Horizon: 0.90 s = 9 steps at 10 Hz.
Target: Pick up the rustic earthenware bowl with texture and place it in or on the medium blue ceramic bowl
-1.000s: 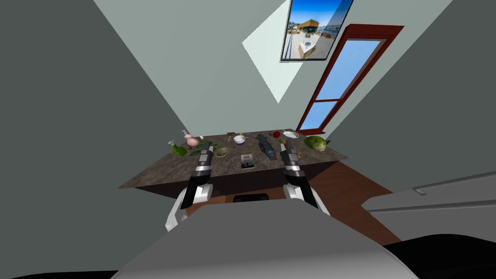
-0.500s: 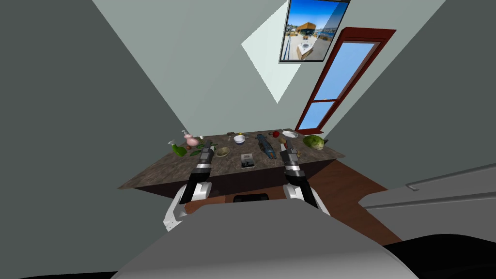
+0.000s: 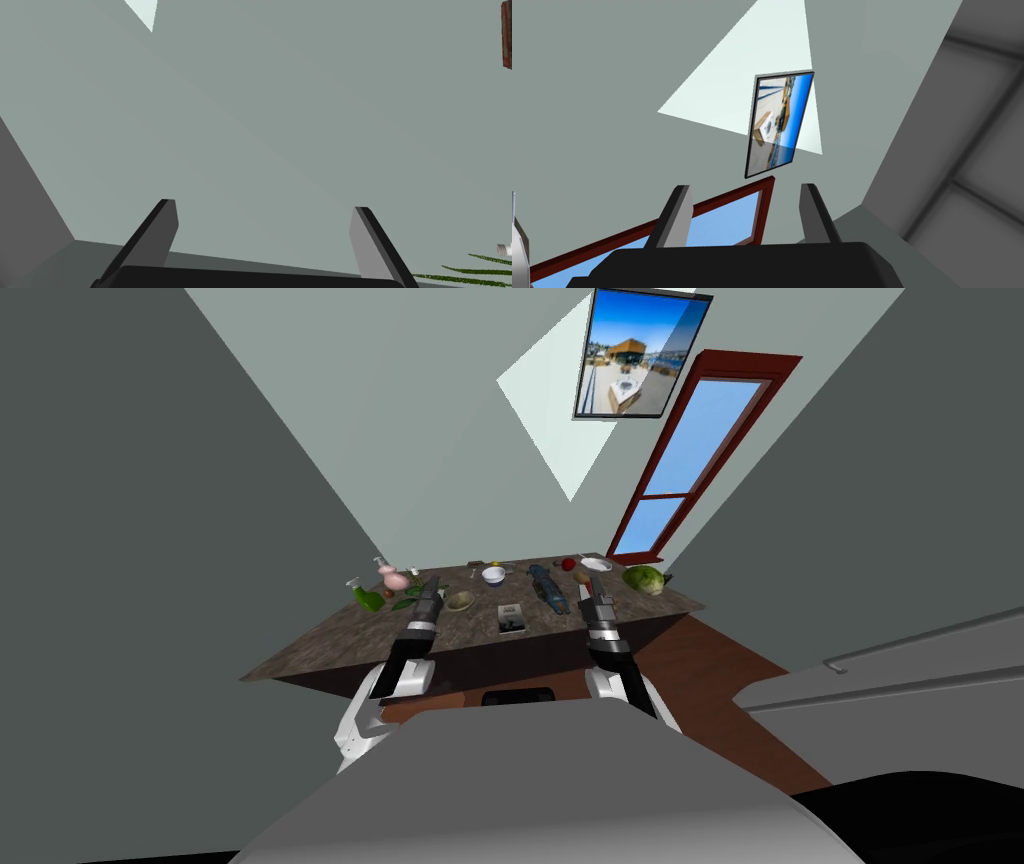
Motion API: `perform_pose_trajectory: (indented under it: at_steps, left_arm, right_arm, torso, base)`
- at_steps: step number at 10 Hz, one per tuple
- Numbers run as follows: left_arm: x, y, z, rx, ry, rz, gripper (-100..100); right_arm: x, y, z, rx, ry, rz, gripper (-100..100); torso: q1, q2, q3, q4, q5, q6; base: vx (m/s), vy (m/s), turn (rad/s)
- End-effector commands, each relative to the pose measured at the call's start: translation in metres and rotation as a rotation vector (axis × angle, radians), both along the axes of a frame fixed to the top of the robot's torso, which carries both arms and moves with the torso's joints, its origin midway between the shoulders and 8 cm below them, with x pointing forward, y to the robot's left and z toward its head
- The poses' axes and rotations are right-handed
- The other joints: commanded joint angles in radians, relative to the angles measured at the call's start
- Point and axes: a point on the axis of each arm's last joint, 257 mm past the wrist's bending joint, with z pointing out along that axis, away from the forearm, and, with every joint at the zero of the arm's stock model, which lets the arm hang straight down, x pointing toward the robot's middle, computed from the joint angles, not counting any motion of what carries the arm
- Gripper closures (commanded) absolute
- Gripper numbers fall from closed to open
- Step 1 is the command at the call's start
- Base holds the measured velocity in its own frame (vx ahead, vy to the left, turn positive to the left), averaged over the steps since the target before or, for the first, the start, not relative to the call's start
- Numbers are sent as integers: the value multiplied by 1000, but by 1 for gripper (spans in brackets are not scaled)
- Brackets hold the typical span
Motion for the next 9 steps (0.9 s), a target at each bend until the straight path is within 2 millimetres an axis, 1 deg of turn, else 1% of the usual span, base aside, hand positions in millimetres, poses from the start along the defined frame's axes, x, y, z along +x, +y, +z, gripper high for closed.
perform_pose_trajectory:
  at_steps: [1,7,8,9]
  left_arm:
    - [7,3,-5,-3,35,-3,-100]
    - [27,15,-23,-22,157,6,-100]
    - [28,17,-29,-24,181,15,-100]
    - [33,20,-30,-32,200,13,-100]
  right_arm:
    - [0,0,0,0,0,0,0]
    - [0,0,0,0,0,0,0]
    - [0,0,0,0,0,0,0]
    - [0,0,0,0,0,0,0]
  torso:
    - [0,0,0,0,0,0]
    - [0,0,0,0,0,0]
    - [0,0,0,0,0,0]
    - [0,0,0,0,0,0]
  base:
    - [-26,15,-51]
    - [-19,13,-47]
    - [-18,14,-29]
    - [-23,14,-57]
